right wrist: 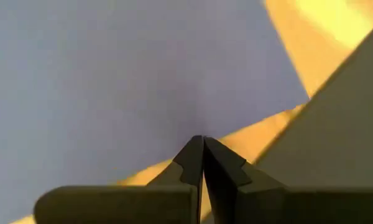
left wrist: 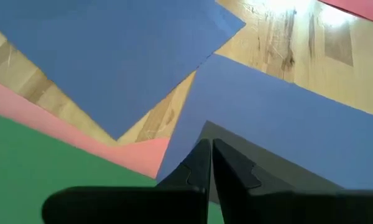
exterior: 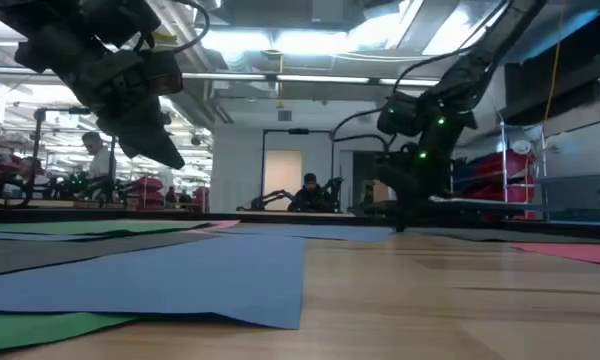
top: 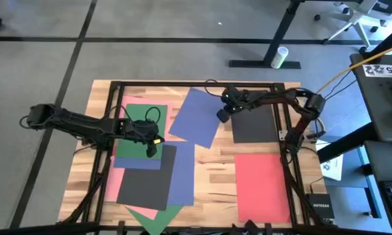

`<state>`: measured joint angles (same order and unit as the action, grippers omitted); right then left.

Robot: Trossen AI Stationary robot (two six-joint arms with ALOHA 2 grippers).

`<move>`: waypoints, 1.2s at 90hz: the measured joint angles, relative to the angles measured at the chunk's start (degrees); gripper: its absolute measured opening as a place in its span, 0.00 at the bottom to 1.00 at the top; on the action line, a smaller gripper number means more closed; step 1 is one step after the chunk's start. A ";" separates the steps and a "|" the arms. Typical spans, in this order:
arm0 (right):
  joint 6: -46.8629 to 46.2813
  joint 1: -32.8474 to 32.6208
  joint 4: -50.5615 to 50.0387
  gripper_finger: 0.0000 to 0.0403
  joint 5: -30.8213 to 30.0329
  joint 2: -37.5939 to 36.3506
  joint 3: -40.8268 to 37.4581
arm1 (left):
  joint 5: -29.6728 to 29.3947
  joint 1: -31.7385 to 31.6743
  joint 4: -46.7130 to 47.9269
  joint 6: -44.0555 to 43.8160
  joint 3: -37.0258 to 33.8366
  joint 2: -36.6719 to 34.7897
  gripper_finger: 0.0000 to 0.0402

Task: Organize paper
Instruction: Move the blue paper to the top center of the table

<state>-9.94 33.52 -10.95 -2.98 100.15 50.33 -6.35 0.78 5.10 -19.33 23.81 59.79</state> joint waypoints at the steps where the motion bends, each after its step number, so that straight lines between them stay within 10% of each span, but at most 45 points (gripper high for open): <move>1: 0.26 0.00 0.19 0.00 -0.08 0.00 0.19 | 0.01 0.00 0.00 0.00 0.00 0.00 0.00; 39: 1.40 -10.71 -1.07 0.00 11.20 -4.80 2.96 | 0.00 0.02 0.33 0.15 -0.02 0.04 0.00; 108: 1.37 -20.37 -7.47 0.00 9.94 2.94 3.13 | -0.01 0.07 0.30 -0.67 -0.02 1.95 0.00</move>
<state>-8.57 13.15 -18.42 6.96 103.09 53.46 -6.36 0.84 5.40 -20.00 23.79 61.73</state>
